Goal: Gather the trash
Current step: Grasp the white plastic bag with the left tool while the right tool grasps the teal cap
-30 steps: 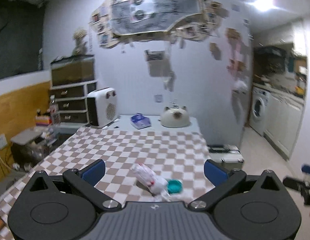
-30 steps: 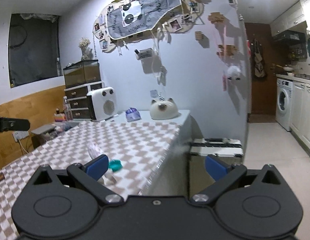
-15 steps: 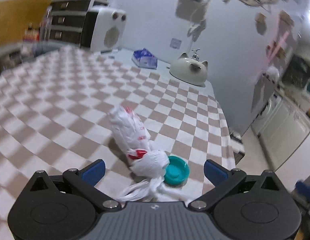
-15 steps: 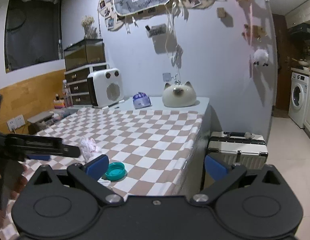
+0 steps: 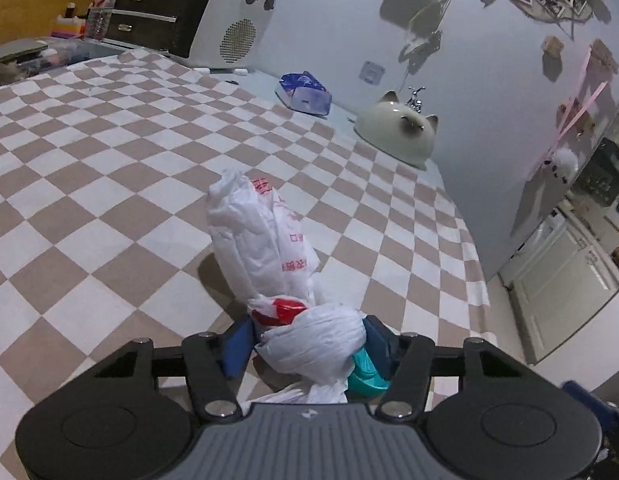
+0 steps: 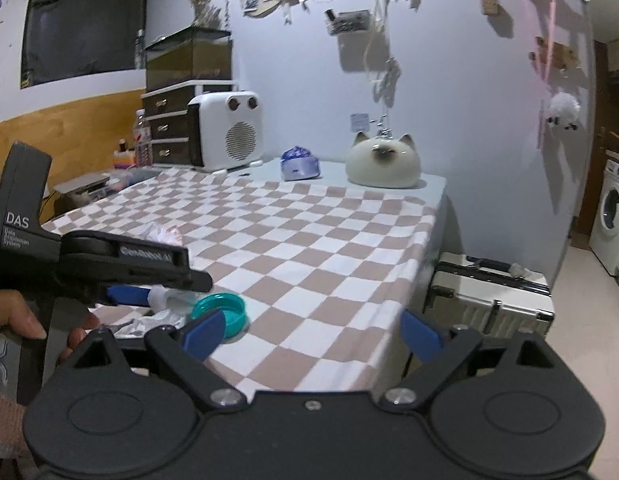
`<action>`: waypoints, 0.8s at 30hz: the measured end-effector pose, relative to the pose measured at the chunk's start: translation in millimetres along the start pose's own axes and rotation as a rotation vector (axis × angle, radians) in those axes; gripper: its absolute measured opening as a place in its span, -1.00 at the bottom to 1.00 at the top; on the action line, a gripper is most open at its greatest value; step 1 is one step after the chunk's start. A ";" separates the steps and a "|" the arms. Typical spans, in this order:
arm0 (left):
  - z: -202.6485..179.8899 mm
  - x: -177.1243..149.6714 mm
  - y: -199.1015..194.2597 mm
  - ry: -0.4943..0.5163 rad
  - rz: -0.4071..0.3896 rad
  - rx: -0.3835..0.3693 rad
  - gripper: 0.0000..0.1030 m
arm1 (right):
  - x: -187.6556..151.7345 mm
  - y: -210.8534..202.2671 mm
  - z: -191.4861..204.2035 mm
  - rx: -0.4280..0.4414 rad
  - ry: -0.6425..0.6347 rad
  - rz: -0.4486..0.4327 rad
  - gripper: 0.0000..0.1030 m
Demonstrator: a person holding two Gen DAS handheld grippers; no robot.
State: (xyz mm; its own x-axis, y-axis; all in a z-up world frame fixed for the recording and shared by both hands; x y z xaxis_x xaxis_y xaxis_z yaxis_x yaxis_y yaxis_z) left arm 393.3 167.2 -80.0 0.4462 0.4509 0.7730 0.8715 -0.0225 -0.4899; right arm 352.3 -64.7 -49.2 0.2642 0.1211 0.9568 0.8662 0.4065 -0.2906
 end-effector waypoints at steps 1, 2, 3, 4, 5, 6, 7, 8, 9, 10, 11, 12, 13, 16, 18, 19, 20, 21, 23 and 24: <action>2.0 0.9 -1.5 0.009 0.001 -0.001 0.15 | -0.4 3.6 2.8 0.009 -0.001 0.005 0.83; 3.5 2.1 -4.3 0.023 -0.003 0.002 0.14 | -0.9 7.5 6.8 0.021 0.000 0.013 0.82; 5.3 3.7 -9.4 0.041 -0.011 0.001 0.14 | -1.2 10.8 10.4 0.033 -0.002 0.018 0.79; 7.1 5.0 -14.5 0.058 -0.017 -0.001 0.14 | -1.3 13.7 14.0 0.043 -0.006 0.021 0.77; 9.9 6.2 -21.1 0.077 -0.016 -0.004 0.13 | -1.3 17.1 17.5 0.053 -0.008 0.024 0.75; 12.0 6.7 -25.9 0.093 -0.011 -0.008 0.13 | -1.4 20.9 21.3 0.062 -0.009 0.028 0.74; 14.9 6.8 -31.0 0.107 -0.005 -0.013 0.13 | -1.6 24.3 24.7 0.071 -0.009 0.032 0.74; 18.4 6.7 -36.4 0.118 0.002 -0.017 0.13 | -1.7 27.6 27.5 0.080 -0.009 0.035 0.73; 21.4 6.1 -41.3 0.132 0.008 -0.018 0.13 | -2.3 31.3 30.8 0.088 -0.009 0.039 0.72; 23.8 5.0 -45.7 0.147 0.013 -0.016 0.13 | -2.9 35.4 33.8 0.091 -0.012 0.044 0.72; 25.7 3.5 -49.6 0.162 0.016 -0.009 0.13 | -3.6 40.3 37.6 0.091 -0.020 0.051 0.71; 27.1 1.9 -52.4 0.175 0.017 -0.001 0.13 | -4.3 44.8 40.8 0.092 -0.029 0.057 0.69; 28.1 0.1 -55.0 0.192 0.017 0.009 0.13 | -4.4 49.5 44.1 0.092 -0.039 0.063 0.67; 29.3 -5.5 -57.2 0.227 0.027 0.030 0.13 | -5.5 64.3 52.4 0.100 -0.062 0.086 0.58; 29.9 -6.2 -57.5 0.234 0.025 0.042 0.13 | -6.9 73.9 57.0 0.117 -0.066 0.111 0.57; 30.0 -6.5 -57.7 0.237 0.023 0.046 0.13 | -7.5 76.7 58.2 0.130 -0.068 0.117 0.54; 30.1 -7.0 -58.1 0.238 0.022 0.048 0.13 | -8.0 80.5 60.0 0.139 -0.072 0.125 0.49; 30.0 -7.3 -58.6 0.240 0.020 0.049 0.13 | -8.6 84.3 61.7 0.141 -0.076 0.137 0.37; 29.7 -7.5 -60.3 0.247 0.011 0.058 0.13 | -10.5 91.9 64.6 0.130 -0.085 0.166 0.17; 30.0 -7.5 -61.1 0.250 0.008 0.063 0.13 | -11.7 94.8 65.7 0.128 -0.086 0.182 0.01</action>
State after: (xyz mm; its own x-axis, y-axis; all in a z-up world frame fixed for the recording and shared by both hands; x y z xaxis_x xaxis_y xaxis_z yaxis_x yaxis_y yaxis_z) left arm 330.6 191.9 -67.9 0.4964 0.2163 0.8407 0.8568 0.0336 -0.5145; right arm 403.5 31.9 -87.8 0.3688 0.2773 0.8871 0.7453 0.4820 -0.4606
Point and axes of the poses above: each gripper's, at about its wrist camera, not at the fingertips, and y roughly the way its jaws point, z to its left, x to its top, the point moved 1 cm from there along y, roughly the way its jaws point, and after that the axes turned 8 degrees about -z, right-handed, at the moved point
